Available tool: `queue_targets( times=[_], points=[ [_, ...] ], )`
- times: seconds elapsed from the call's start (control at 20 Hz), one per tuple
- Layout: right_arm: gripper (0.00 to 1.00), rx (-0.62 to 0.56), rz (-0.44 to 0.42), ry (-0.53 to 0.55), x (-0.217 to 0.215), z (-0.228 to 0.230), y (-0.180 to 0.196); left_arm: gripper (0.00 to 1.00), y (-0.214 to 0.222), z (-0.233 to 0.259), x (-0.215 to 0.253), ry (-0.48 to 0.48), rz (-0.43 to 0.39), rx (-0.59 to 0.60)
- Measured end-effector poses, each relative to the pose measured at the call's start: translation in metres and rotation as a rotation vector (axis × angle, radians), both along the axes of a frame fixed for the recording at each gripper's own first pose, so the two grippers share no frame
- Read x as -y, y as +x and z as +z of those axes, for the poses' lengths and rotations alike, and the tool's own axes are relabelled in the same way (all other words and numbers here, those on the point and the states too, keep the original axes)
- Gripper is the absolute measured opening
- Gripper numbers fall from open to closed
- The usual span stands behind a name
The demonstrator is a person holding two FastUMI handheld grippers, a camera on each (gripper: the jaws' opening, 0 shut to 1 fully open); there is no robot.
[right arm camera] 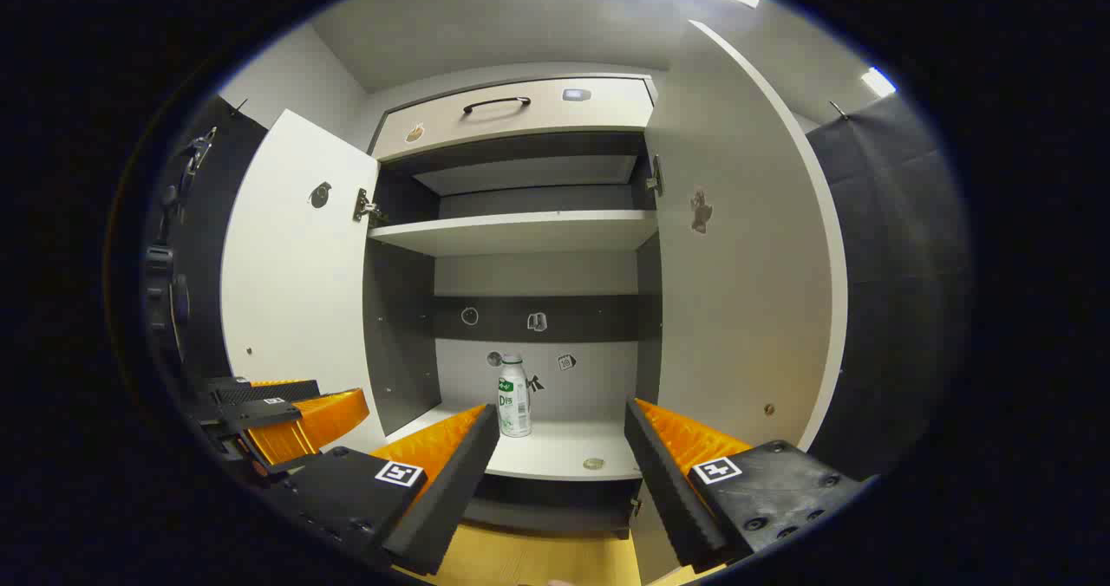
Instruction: Grasp the bottle in the cabinet with the left hand and place it on the coaster, then close the right door with the right hand and the left door with the left hand.
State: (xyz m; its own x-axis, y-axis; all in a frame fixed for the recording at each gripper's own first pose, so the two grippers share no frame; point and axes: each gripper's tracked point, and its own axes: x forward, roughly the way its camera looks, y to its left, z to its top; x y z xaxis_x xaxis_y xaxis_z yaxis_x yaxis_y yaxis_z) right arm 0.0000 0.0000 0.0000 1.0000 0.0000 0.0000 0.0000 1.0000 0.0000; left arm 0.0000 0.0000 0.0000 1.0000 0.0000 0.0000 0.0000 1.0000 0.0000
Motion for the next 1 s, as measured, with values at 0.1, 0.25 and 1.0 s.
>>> queue_targets(
  times=[0.1,0.25,1.0],
  points=[
    [0.96,-0.006,-0.004,0.004,-0.001,-0.002,0.001,0.93,0.002,-0.003,-0.002,0.008,-0.007,-0.006],
    [0.96,-0.008,0.01,0.009,-0.007,-0.004,0.002,0.93,0.004,-0.005,0.002,0.007,-0.03,-0.012],
    [0.96,-0.019,-0.036,-0.012,-0.006,-0.008,-0.001,0.93,0.007,-0.01,-0.001,0.021,-0.068,-0.016]
  ],
)
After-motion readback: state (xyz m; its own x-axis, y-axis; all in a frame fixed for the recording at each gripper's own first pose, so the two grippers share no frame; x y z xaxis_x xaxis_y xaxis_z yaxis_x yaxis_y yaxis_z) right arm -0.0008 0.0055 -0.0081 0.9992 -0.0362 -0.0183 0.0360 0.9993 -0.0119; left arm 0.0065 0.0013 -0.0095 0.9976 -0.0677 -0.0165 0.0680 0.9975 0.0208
